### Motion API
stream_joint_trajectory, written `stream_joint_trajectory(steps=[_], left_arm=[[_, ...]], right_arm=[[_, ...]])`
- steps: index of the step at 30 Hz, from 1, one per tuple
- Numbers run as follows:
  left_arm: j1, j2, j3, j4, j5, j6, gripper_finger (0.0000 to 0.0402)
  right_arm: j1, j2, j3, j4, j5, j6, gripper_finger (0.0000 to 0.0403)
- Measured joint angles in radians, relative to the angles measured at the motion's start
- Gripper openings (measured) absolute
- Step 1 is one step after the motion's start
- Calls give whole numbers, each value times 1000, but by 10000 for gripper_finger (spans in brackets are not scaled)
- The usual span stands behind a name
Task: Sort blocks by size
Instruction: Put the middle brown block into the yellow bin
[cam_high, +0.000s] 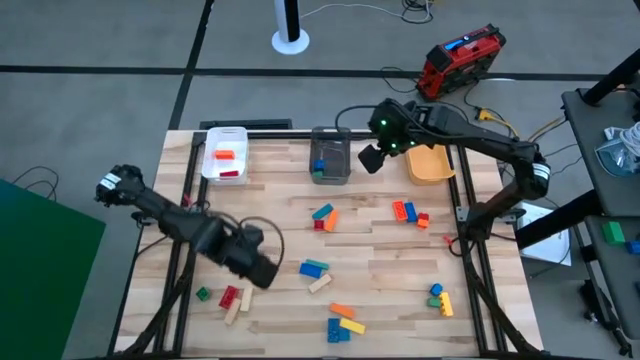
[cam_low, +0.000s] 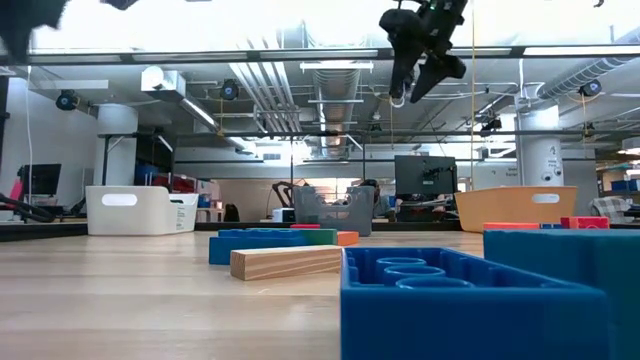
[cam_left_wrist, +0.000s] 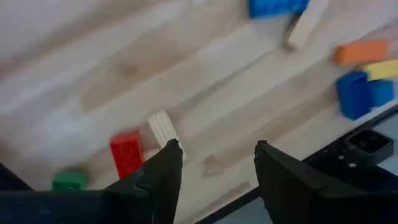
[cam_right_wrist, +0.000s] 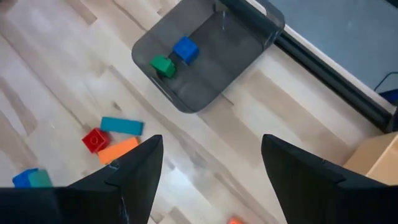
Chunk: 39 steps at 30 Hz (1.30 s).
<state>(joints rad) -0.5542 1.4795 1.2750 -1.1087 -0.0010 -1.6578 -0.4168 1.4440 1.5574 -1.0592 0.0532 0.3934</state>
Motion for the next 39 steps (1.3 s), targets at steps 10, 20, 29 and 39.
stream_joint_trajectory(steps=[10, 20, 29, 39], left_arm=[[-74, 141, -75, 98, 21, -132, 178], [-74, 252, -115, 160, 99, -152, 179], [-67, 263, -193, 235, 101, -180, 179], [-58, 264, -277, 311, 100, -185, 178]], right_arm=[[0, -9, -32, 15, -1, -4, 280], [0, -9, -32, 26, -4, -29, 277], [0, -9, -32, 25, -4, -46, 282], [0, -9, -33, 25, -4, -53, 276]])
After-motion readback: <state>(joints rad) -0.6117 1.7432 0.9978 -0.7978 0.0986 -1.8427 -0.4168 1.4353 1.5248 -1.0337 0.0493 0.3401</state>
